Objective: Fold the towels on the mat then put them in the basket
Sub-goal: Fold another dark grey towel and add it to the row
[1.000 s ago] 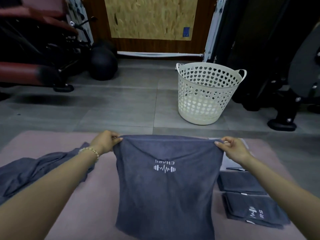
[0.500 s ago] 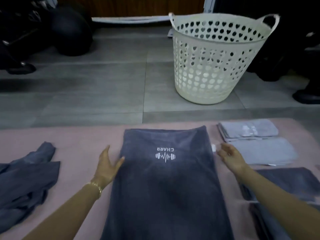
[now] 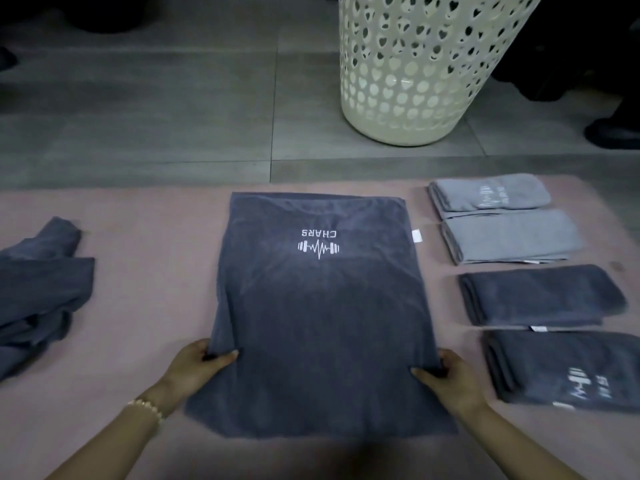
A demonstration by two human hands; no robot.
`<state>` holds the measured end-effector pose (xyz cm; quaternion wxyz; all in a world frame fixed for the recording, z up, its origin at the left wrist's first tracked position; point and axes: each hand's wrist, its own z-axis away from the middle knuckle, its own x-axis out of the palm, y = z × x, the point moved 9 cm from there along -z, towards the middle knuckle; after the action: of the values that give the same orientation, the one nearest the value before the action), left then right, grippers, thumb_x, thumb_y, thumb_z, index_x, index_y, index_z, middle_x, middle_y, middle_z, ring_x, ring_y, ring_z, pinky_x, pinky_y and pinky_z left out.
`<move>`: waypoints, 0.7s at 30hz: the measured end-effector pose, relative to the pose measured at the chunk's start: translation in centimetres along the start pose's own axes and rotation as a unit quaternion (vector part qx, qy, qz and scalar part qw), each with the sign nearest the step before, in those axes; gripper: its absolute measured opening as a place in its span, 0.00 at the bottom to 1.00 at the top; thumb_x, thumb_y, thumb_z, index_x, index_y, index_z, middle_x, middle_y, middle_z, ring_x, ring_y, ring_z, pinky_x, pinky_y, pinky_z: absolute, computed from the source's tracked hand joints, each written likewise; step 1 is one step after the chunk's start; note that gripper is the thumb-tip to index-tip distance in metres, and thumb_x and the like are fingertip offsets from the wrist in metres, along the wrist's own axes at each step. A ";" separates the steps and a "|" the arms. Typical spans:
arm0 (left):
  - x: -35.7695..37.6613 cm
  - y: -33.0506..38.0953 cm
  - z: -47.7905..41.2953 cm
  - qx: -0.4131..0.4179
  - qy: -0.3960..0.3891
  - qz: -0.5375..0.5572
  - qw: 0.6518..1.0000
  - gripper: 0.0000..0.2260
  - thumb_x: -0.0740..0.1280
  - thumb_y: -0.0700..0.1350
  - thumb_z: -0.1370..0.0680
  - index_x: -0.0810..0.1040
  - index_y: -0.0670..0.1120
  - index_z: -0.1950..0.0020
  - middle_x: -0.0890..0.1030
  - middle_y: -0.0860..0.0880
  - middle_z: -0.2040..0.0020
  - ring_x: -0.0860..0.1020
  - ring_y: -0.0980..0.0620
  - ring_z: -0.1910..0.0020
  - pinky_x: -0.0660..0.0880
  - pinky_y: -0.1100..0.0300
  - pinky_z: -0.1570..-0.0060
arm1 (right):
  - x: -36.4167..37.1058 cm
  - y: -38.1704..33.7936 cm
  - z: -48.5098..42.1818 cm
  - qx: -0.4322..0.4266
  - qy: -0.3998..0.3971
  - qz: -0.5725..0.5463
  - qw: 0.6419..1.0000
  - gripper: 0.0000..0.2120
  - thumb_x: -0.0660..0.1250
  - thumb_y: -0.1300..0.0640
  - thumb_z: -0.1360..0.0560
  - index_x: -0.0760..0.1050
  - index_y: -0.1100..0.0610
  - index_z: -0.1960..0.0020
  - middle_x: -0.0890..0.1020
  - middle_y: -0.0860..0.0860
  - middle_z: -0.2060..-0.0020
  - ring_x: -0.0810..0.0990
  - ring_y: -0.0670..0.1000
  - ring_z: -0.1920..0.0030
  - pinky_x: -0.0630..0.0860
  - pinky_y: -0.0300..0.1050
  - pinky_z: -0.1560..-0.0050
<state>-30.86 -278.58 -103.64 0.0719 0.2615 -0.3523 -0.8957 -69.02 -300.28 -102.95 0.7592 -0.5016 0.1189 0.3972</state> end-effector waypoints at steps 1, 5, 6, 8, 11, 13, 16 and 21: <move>0.2 -0.3 0.3 -0.009 -0.001 0.011 1.000 0.10 0.73 0.49 0.28 0.79 0.48 0.50 0.83 0.52 0.56 0.80 0.55 0.58 0.72 0.67 0.62 | 0.0 -0.1 0.4 -0.005 0.006 0.011 1.000 0.09 0.74 0.62 0.31 0.74 0.56 0.57 0.78 0.49 0.63 0.76 0.49 0.63 0.69 0.35 0.64; -0.6 -1.3 2.0 -0.007 0.025 0.017 1.000 0.16 0.74 0.52 0.29 0.77 0.44 0.47 0.82 0.48 0.54 0.79 0.52 0.56 0.72 0.62 0.60 | -0.8 0.7 2.0 -0.011 0.070 0.032 0.997 0.07 0.74 0.63 0.31 0.75 0.58 0.59 0.79 0.53 0.64 0.75 0.50 0.65 0.66 0.32 0.69; -0.7 -1.5 2.4 -0.003 0.021 0.019 1.000 0.18 0.74 0.52 0.29 0.76 0.45 0.46 0.83 0.48 0.52 0.80 0.52 0.54 0.73 0.61 0.58 | -0.9 1.5 2.5 0.005 0.081 0.023 0.996 0.08 0.74 0.63 0.31 0.75 0.60 0.59 0.79 0.54 0.64 0.76 0.53 0.63 0.67 0.34 0.68; -0.3 -1.7 3.2 0.004 -0.022 0.018 1.000 0.14 0.72 0.49 0.26 0.76 0.48 0.43 0.82 0.52 0.50 0.80 0.54 0.51 0.74 0.60 0.53 | -1.1 3.2 3.4 0.034 0.093 0.008 0.995 0.08 0.74 0.61 0.31 0.75 0.60 0.60 0.79 0.53 0.67 0.77 0.55 0.62 0.69 0.40 0.65; -0.2 -1.6 3.9 0.014 -0.064 -0.001 0.998 0.11 0.67 0.47 0.23 0.77 0.50 0.42 0.83 0.54 0.48 0.80 0.55 0.49 0.75 0.57 0.44 | -1.2 4.8 4.5 0.036 0.100 -0.023 0.994 0.09 0.73 0.62 0.30 0.76 0.57 0.66 0.80 0.51 0.70 0.80 0.55 0.65 0.70 0.31 0.67; -1.0 -1.9 4.1 0.011 -0.050 0.018 0.999 0.11 0.66 0.47 0.23 0.78 0.47 0.42 0.83 0.50 0.48 0.81 0.50 0.48 0.75 0.53 0.43 | -1.4 4.7 5.0 0.032 0.097 -0.047 0.994 0.10 0.72 0.63 0.29 0.76 0.57 0.67 0.80 0.51 0.71 0.79 0.44 0.70 0.70 0.27 0.68; -2.3 -3.0 4.4 -0.004 -0.001 0.032 0.999 0.10 0.68 0.44 0.23 0.77 0.39 0.45 0.83 0.42 0.49 0.81 0.46 0.53 0.76 0.51 0.48 | -2.0 3.7 5.5 0.019 0.102 -0.078 0.992 0.14 0.72 0.66 0.29 0.73 0.56 0.70 0.78 0.50 0.72 0.75 0.35 0.75 0.69 0.24 0.70; -3.7 -5.3 5.7 -0.038 0.129 0.114 0.984 0.08 0.68 0.34 0.25 0.71 0.36 0.48 0.77 0.41 0.58 0.77 0.51 0.67 0.73 0.69 0.76 | -2.7 3.7 5.3 0.007 0.111 -0.028 0.993 0.12 0.75 0.67 0.33 0.73 0.58 0.66 0.77 0.50 0.70 0.78 0.47 0.67 0.69 0.25 0.65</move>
<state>-30.36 -270.10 -102.10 0.2281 0.3305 -0.3332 -0.8531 -74.62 -296.42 -101.38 0.7558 -0.5401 0.1914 0.3169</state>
